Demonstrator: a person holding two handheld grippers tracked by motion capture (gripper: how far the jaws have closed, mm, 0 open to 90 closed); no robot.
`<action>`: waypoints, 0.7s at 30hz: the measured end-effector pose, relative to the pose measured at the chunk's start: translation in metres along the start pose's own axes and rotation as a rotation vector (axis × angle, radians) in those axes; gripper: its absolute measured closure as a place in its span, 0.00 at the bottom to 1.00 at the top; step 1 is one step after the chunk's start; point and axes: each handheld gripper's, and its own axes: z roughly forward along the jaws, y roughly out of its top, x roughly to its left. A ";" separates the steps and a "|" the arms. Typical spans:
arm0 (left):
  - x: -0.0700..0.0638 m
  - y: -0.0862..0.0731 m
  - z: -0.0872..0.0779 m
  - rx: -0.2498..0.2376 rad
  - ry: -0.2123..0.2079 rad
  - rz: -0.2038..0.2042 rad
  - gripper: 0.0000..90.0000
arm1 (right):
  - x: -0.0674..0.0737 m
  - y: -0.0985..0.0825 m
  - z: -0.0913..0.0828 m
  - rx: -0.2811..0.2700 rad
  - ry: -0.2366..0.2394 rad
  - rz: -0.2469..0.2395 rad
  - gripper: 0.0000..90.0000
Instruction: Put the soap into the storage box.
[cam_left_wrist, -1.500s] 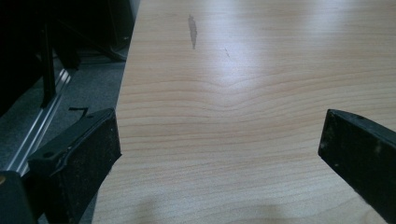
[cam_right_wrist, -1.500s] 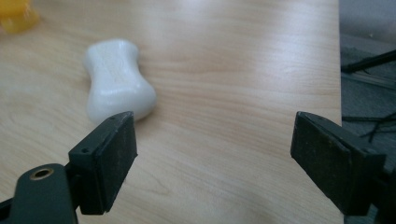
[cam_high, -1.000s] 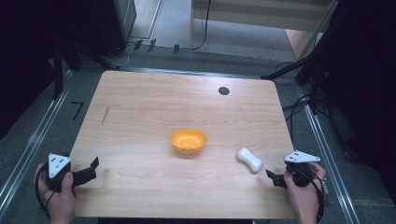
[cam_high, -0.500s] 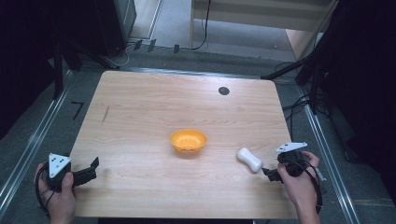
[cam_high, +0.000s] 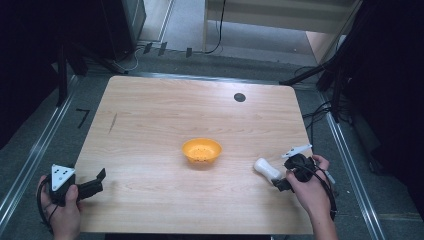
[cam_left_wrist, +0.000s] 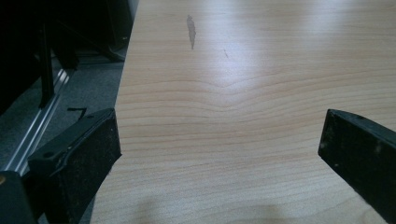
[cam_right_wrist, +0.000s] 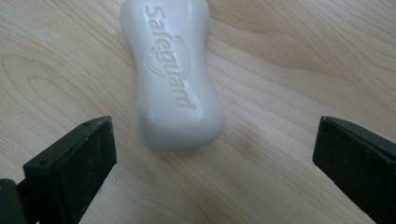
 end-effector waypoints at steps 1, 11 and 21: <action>0.000 0.000 0.000 0.000 0.000 0.000 0.00 | 0.000 0.000 0.000 0.000 0.000 0.000 0.00; 0.000 0.000 0.000 0.001 -0.003 0.000 0.00 | 0.009 0.027 0.004 0.048 0.026 -0.023 0.00; 0.000 0.000 0.001 0.002 -0.003 0.000 0.00 | 0.013 0.038 0.019 0.093 0.034 -0.018 0.04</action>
